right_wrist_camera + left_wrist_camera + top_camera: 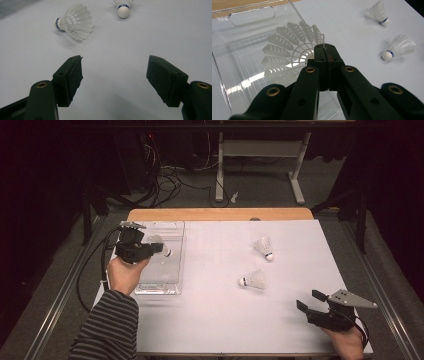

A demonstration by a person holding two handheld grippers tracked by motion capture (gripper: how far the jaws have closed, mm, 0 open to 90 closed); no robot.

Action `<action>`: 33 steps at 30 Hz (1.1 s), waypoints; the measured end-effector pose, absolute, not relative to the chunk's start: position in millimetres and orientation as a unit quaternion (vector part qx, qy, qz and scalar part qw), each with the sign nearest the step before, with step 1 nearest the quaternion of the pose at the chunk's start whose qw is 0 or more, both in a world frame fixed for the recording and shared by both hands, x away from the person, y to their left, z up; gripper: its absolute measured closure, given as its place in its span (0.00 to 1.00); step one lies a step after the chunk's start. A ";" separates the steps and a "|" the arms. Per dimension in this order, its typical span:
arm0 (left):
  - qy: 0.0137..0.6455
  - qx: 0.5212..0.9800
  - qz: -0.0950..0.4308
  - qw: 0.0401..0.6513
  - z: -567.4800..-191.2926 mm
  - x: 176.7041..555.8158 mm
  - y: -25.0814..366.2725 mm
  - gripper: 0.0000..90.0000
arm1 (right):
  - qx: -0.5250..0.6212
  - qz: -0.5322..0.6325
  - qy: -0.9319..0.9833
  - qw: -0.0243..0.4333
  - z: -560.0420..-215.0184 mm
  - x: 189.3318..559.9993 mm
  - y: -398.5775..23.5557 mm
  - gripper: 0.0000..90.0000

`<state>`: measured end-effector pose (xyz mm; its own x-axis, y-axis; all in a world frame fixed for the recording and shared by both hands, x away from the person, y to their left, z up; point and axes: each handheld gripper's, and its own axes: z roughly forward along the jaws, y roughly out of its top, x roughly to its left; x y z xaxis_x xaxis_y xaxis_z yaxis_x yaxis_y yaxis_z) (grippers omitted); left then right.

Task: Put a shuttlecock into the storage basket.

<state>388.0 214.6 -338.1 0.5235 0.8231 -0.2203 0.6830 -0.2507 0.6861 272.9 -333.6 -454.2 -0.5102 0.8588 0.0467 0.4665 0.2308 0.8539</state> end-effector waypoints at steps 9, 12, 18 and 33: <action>0.491 0.780 0.088 0.378 -344.4 398.4 213.9 0.99 | 0.441 0.436 0.751 0.225 -454.2 272.8 -333.8 0.33; 0.496 0.776 0.085 0.380 -346.7 402.5 212.9 0.99 | 0.442 0.436 0.751 0.225 -454.1 272.7 -333.8 0.33; 0.502 0.776 0.086 0.374 -351.1 409.1 210.5 0.99 | 0.442 0.436 0.751 0.225 -454.1 272.7 -334.1 0.33; 0.517 0.767 0.084 0.370 -361.0 424.4 209.8 0.99 | 0.442 0.437 0.750 0.225 -454.0 272.4 -334.3 0.33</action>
<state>424.4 209.8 -361.0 0.4521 0.8552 -0.2534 0.7304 -0.1918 0.6556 272.4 -334.3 -454.0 -0.5084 0.8597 0.0493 0.4672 0.2272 0.8545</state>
